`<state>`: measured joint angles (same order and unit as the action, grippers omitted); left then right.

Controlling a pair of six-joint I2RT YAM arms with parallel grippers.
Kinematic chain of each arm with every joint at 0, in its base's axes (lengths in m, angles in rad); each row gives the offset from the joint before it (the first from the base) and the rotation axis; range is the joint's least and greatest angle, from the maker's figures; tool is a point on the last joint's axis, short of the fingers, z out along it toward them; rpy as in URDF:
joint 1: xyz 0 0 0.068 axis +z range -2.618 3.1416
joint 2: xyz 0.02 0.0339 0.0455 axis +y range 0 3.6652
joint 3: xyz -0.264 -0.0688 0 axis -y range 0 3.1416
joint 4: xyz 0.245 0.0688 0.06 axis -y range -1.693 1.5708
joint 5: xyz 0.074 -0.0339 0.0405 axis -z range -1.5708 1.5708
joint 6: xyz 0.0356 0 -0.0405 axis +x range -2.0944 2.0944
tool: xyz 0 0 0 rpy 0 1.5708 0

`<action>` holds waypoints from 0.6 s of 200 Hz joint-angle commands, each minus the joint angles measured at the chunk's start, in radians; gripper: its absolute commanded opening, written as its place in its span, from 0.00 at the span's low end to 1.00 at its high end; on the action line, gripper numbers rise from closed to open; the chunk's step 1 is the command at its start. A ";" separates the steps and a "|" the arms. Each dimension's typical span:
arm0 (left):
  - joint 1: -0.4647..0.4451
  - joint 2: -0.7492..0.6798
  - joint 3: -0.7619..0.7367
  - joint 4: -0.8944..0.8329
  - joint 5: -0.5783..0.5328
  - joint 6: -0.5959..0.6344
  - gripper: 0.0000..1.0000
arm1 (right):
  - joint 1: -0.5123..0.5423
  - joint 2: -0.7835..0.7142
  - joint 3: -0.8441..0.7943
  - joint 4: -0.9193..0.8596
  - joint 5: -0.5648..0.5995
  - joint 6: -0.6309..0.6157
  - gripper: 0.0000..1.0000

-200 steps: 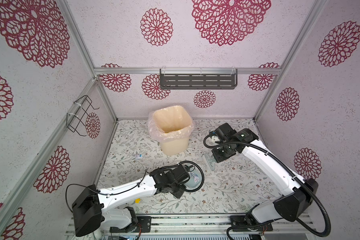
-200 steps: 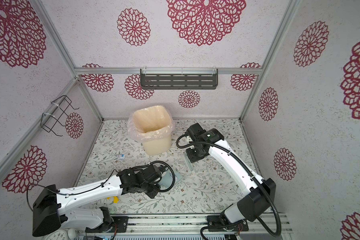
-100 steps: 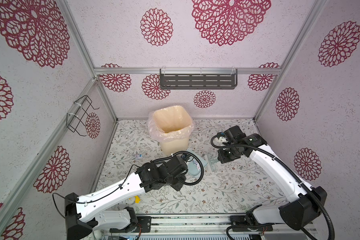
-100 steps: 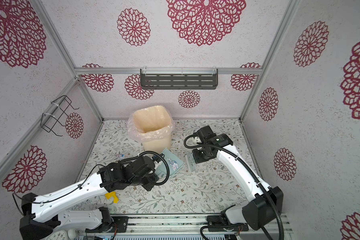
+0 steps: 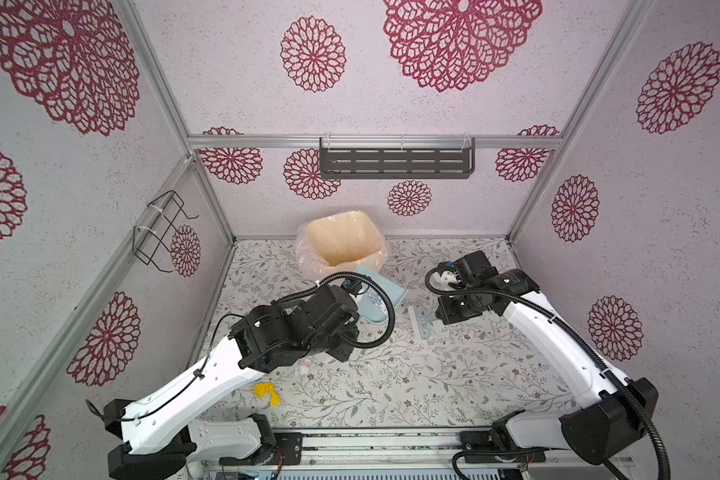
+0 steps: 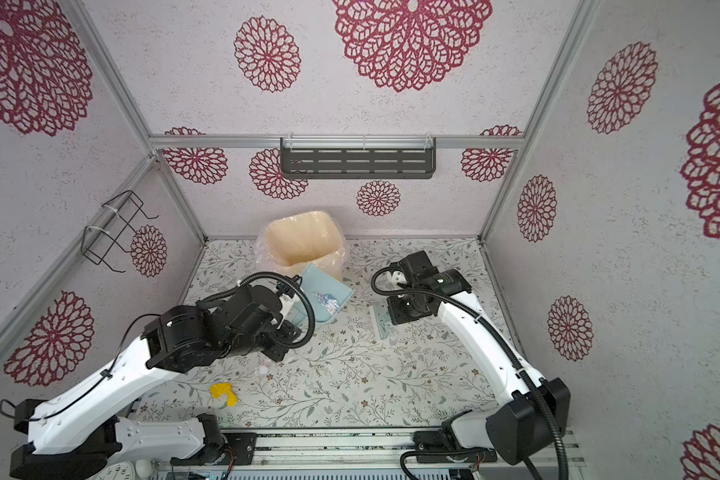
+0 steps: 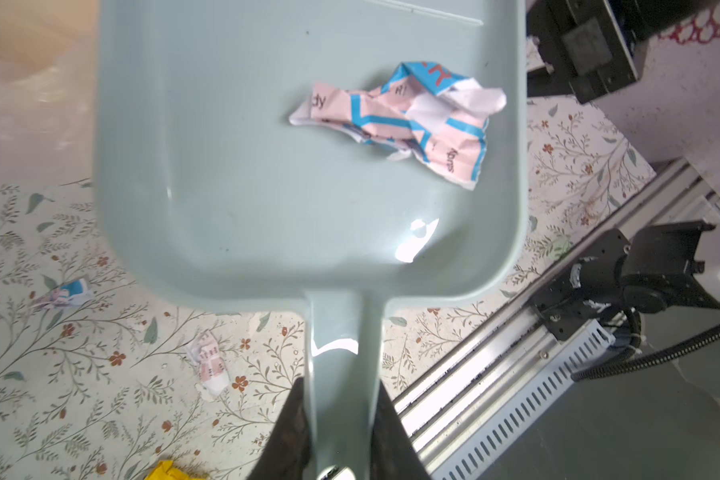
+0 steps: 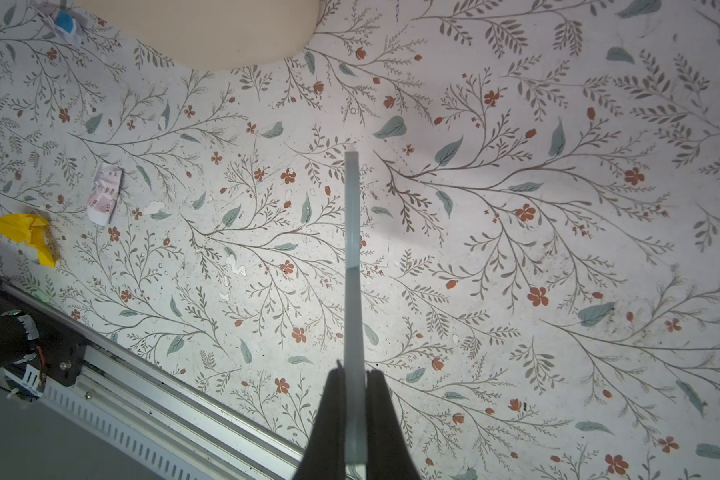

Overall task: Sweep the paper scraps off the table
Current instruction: 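Lift the dustpan toward the bin with the left while the right withdraws, then tilt the teal dustpan over the trash bin with the left gripper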

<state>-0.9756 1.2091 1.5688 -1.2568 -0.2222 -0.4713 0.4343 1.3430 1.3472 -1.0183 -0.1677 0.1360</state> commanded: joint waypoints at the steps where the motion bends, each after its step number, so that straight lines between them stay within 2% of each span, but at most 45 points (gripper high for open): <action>1: 0.076 -0.003 0.071 -0.104 -0.013 0.028 0.00 | -0.012 -0.037 -0.009 0.008 -0.022 0.018 0.00; 60: 0.369 0.029 0.209 -0.204 0.077 0.160 0.00 | -0.030 -0.057 -0.017 0.007 -0.024 0.016 0.00; 120: 0.545 0.126 0.280 -0.227 0.124 0.285 0.00 | -0.046 -0.074 -0.026 0.007 -0.032 0.013 0.00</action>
<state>-0.4770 1.2961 1.8118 -1.4731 -0.1307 -0.2687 0.3969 1.2995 1.3304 -1.0100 -0.1871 0.1356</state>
